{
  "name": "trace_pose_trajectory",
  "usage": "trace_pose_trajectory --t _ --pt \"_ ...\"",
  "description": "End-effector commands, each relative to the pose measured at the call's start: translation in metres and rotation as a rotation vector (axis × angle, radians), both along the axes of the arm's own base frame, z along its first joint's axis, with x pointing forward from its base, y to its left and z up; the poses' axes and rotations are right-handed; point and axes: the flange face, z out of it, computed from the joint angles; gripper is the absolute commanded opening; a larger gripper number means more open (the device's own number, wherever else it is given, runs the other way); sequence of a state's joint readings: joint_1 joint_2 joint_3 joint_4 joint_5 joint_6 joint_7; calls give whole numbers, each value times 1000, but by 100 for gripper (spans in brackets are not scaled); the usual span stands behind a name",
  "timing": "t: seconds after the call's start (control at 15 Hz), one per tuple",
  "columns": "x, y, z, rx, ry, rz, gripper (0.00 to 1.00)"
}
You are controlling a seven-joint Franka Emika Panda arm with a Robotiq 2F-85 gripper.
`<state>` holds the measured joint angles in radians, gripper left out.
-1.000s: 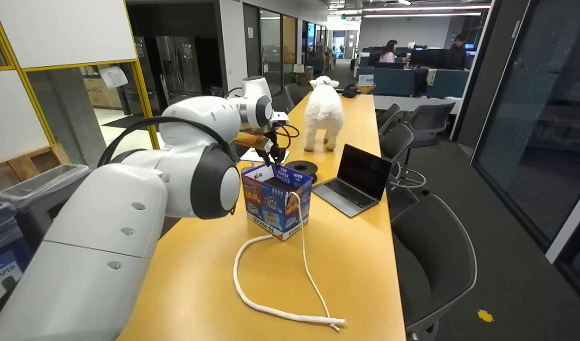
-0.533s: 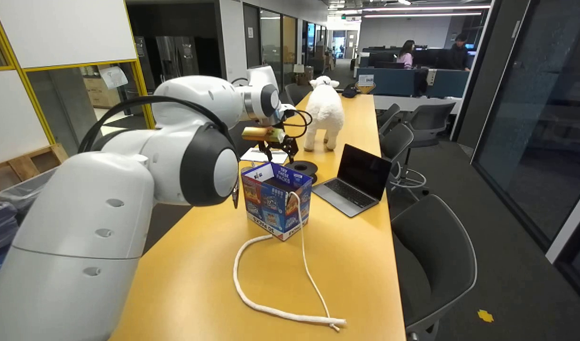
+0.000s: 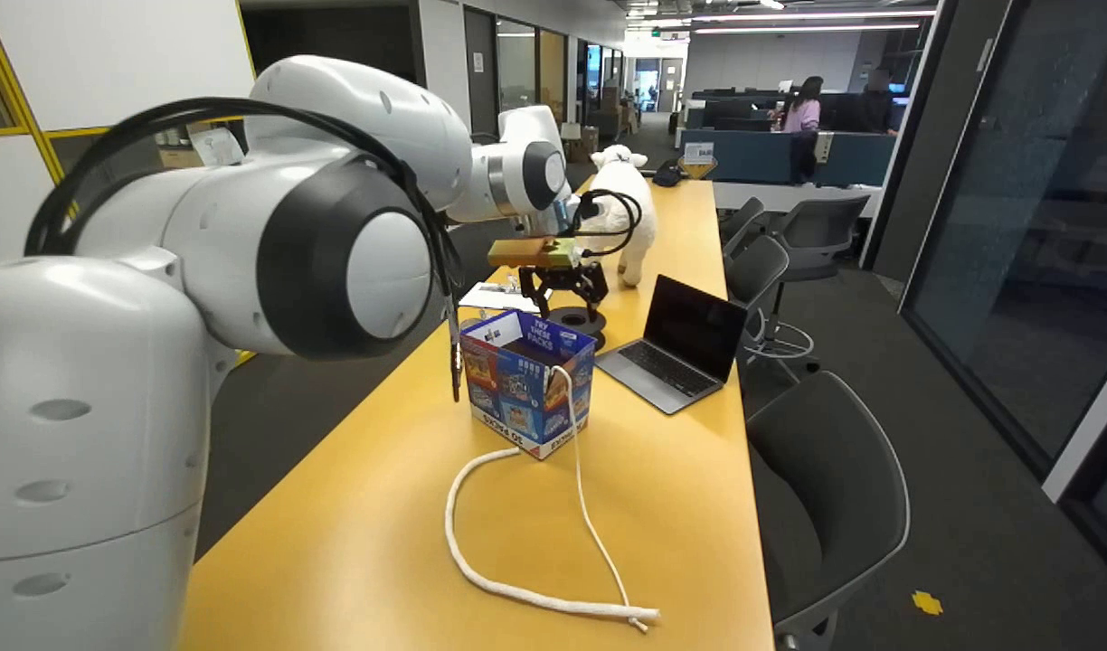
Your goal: Put the white ropes inside the blue box
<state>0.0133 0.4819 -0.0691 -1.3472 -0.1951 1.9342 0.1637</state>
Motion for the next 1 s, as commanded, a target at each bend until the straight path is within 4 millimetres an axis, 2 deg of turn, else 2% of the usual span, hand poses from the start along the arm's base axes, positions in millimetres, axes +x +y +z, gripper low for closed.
trace_pose_trajectory --t 0.0,0.33,0.53,0.73,0.93 --pt "-45 -26 -22 3 66 62 100" --pt "-98 -68 -93 22 150 49 100" --pt "-131 -82 -149 69 183 138 100" --pt "-138 -88 -206 139 196 226 100" --pt "-132 -78 -251 206 192 335 100"
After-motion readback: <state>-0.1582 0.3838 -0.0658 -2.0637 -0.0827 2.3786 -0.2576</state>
